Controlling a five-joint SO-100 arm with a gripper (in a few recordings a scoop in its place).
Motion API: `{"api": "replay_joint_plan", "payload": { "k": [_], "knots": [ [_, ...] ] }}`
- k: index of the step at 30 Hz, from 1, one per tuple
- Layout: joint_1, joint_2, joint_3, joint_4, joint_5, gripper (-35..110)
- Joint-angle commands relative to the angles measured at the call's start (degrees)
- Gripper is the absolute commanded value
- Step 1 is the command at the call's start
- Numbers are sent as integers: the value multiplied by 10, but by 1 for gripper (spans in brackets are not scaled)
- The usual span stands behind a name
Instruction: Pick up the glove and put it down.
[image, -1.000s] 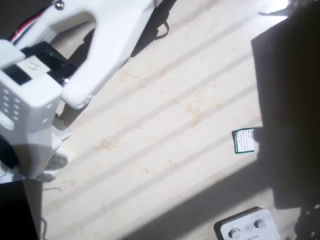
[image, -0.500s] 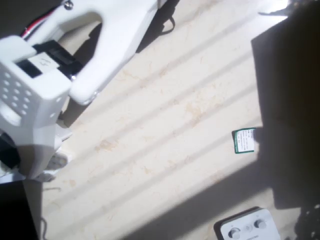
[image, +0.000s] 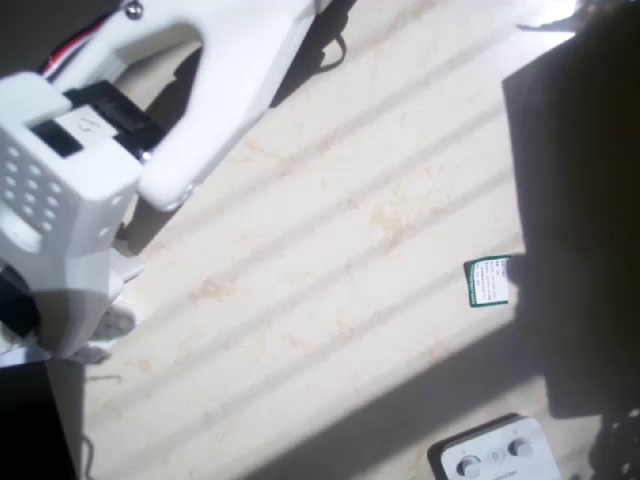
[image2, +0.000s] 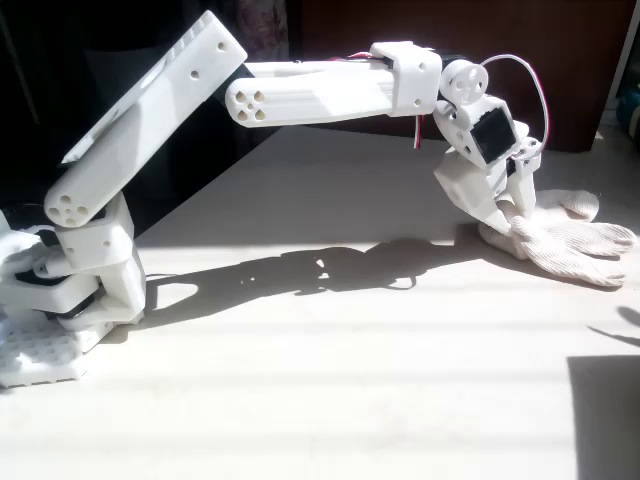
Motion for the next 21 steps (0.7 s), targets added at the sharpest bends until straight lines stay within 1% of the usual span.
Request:
{"api": "replay_joint_plan", "payload": {
  "k": [1,6,11,16,21],
  "knots": [
    [0,67,-10,7,-5,-1],
    [24,146,-9,14,-4,-1],
    [70,192,-9,82,-20,-1],
    [132,233,-10,140,-70,-1],
    [221,265,-10,168,-70,-1]
  ]
}}
